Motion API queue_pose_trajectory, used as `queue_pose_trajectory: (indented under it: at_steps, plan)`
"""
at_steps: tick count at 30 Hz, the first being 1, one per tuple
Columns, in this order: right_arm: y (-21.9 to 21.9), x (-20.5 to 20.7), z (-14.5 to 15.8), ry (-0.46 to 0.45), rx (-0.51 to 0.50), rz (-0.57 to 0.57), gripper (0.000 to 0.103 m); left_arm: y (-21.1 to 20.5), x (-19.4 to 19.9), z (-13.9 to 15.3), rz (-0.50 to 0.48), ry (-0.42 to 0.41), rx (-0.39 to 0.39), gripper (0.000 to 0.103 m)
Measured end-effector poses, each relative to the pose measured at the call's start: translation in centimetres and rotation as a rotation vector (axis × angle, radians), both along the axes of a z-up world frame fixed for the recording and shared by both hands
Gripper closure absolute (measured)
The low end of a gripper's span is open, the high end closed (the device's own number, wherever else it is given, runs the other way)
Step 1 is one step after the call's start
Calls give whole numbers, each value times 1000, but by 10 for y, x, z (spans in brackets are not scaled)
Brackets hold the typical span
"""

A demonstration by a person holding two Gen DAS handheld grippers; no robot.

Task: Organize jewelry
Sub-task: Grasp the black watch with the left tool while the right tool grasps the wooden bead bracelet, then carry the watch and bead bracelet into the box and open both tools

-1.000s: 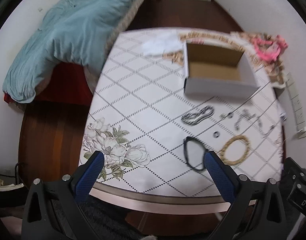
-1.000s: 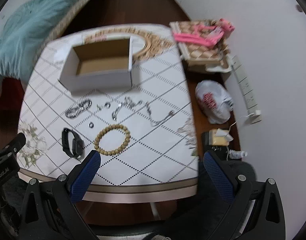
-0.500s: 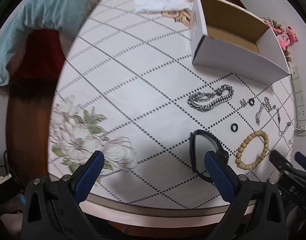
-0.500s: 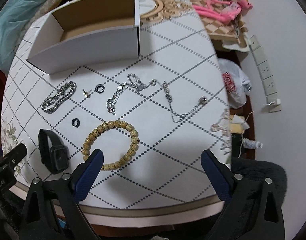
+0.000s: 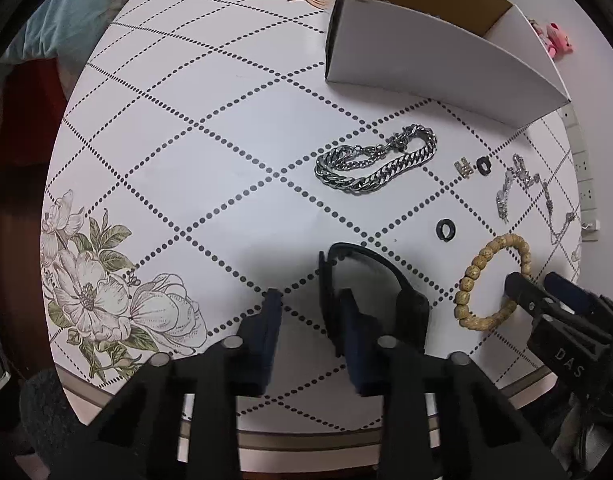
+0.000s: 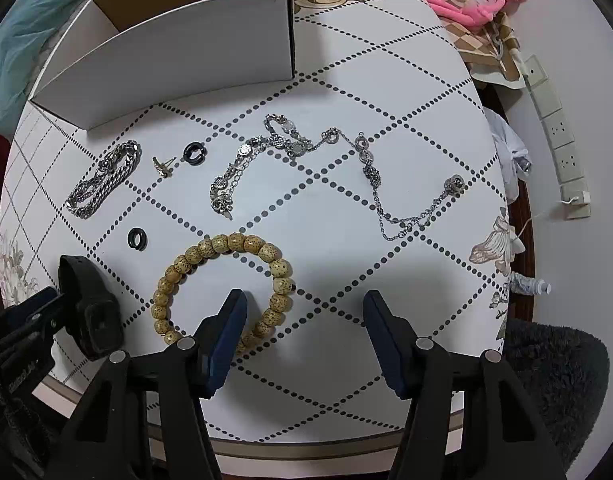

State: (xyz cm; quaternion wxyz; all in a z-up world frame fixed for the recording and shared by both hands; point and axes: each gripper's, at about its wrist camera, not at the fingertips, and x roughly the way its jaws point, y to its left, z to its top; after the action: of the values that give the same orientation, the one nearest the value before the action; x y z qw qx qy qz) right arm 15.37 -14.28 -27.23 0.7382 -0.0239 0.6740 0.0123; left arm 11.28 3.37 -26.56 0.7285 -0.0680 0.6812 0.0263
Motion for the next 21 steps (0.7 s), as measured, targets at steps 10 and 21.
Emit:
queue_pose_trajectory:
  at_steps: [10, 21]
  plan:
    - [24, -10, 7, -55, -13, 76, 93, -5, 0, -6, -16, -48, 7, 98]
    - [18, -17, 33, -88, 72, 65, 94, 5, 3, 57, -30, -146, 2, 99]
